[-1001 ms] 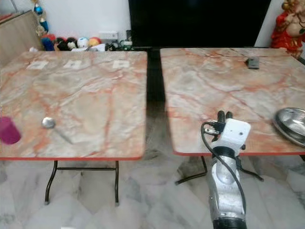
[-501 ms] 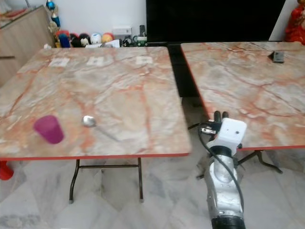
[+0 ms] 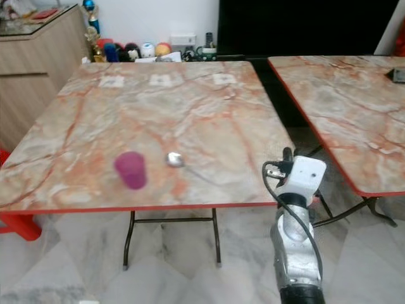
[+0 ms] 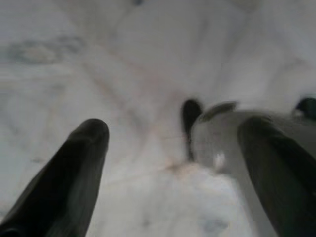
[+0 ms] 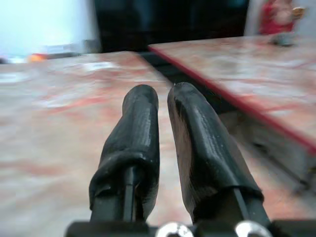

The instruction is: Setting the table

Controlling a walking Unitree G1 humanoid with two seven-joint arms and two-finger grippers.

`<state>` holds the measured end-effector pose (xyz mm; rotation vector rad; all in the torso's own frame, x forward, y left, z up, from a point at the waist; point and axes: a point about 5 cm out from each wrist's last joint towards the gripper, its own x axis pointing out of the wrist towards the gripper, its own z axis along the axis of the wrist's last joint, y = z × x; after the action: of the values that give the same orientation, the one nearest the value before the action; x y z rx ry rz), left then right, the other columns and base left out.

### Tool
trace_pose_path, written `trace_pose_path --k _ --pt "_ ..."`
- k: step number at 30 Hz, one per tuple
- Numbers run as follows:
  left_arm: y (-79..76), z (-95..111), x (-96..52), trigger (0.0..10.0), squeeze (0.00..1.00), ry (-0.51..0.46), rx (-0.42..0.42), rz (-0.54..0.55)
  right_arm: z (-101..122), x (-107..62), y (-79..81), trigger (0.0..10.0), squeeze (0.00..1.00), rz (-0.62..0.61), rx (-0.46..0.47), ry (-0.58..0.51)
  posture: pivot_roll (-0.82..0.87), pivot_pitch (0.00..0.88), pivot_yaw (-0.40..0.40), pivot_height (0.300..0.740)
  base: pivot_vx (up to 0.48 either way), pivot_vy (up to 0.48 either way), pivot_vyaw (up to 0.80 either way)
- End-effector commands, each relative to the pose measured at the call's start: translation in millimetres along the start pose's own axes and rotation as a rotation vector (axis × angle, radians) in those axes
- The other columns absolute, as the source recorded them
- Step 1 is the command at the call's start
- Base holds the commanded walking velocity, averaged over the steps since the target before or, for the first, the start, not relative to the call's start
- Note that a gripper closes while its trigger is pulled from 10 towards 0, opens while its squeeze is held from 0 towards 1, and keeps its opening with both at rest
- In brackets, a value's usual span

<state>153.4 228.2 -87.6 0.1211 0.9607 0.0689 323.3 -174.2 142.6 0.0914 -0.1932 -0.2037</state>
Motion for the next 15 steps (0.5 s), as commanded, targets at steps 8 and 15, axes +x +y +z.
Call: trace_pose_path --k 8,15 --pt "-5.4 -6.8 -1.2 10.0 0.0 0.015 -0.008 -0.017 4.4 2.3 -7.1 10.0 0.0 -0.012 -0.013 -0.014 0.0 0.091 -0.004 0.74 0.0 0.0 0.0" --pt "-5.6 -7.0 -1.2 10.0 0.0 0.02 -0.01 -0.023 3.8 2.5 -6.2 10.0 0.0 -0.005 -0.015 -0.012 0.01 0.093 -0.004 0.74 0.0 0.0 0.0"
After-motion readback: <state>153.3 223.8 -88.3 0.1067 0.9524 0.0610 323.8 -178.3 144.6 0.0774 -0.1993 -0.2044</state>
